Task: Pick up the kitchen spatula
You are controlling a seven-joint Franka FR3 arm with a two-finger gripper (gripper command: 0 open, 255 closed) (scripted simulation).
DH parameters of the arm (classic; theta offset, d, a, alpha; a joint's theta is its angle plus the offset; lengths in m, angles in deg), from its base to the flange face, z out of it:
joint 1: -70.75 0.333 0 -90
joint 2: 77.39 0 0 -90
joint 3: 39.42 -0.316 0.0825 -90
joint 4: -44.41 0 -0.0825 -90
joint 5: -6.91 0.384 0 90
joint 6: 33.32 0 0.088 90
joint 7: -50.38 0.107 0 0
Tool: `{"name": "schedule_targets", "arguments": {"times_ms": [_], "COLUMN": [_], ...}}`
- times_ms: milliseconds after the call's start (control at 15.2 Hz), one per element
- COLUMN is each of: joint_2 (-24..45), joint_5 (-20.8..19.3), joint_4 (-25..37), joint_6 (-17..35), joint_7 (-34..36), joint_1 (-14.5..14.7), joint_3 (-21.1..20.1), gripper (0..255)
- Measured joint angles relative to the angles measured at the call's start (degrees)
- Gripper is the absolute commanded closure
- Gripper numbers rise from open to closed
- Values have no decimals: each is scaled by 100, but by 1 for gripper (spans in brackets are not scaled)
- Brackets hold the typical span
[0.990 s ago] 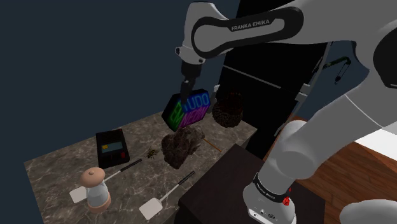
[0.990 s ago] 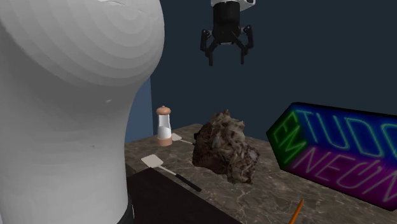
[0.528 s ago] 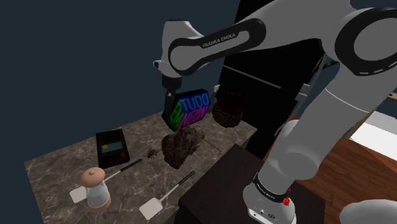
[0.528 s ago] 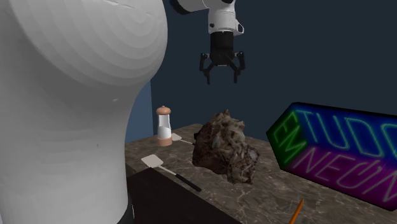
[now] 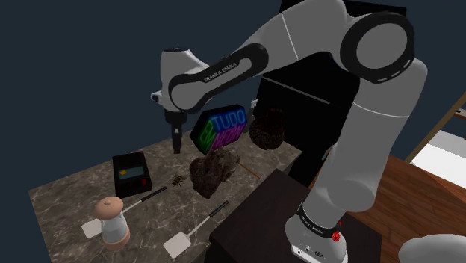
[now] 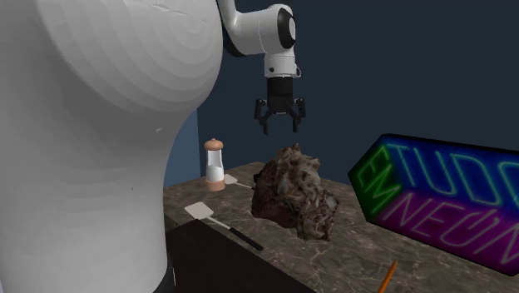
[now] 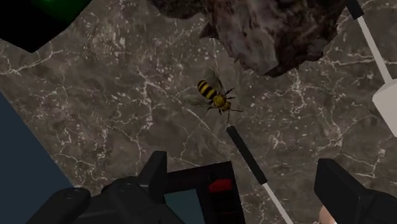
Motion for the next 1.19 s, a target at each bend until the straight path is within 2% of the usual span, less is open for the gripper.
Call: {"name": "schedule_targets", "arguments": {"times_ms": [594, 1188], "joint_2": [1660, 3230], "joint_5": [-595, -1217], "joint_4": [1022, 2239], "joint_6": [472, 638], "joint_7": [-496, -1038], "joint_1": [447, 1029], "joint_3": [-261, -400], "gripper": [0, 0]}}
